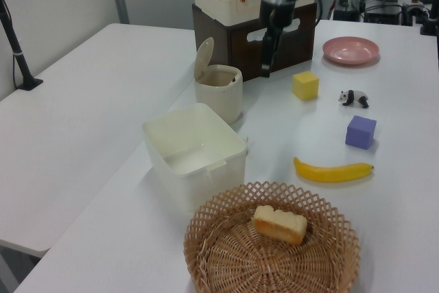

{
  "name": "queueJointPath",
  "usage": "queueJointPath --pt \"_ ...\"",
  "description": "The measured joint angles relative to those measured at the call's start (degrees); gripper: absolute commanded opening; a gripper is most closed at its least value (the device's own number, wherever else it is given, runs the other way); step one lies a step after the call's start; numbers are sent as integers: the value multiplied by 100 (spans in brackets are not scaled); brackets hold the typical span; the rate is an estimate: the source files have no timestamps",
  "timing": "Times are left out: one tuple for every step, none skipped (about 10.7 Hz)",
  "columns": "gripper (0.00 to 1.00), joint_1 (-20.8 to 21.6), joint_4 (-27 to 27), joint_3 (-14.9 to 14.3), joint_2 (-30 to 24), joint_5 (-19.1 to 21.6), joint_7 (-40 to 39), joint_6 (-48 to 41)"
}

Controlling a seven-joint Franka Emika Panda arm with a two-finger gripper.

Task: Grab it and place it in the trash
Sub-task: 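Move the open gripper down over the small white scrap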

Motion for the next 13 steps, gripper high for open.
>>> queueJointPath --pt "100 -2 1 -9 198 6 -101 106" --pt "96 -1 3 -10 385 6 -214 212" --pt "94 -2 3 -10 500 6 -324 254" --pt "93 -2 4 -10 597 6 -468 270" --pt "93 -2 3 -11 693 6 -572 312" --pt "92 -2 2 -11 818 6 -682 396" --pt "92 -3 0 -11 945 6 -759 508" --pt "91 -3 -2 -11 1077 6 -777 645" --pt "90 0 -2 -11 1220 6 -804 826" --pt "90 7 -2 -9 1367 6 -838 1008" --pt "88 21 -2 -4 1504 6 -841 1120" --pt "88 42 -1 -2 1633 6 -841 1205" --pt "86 68 0 0 1768 6 -841 1305"
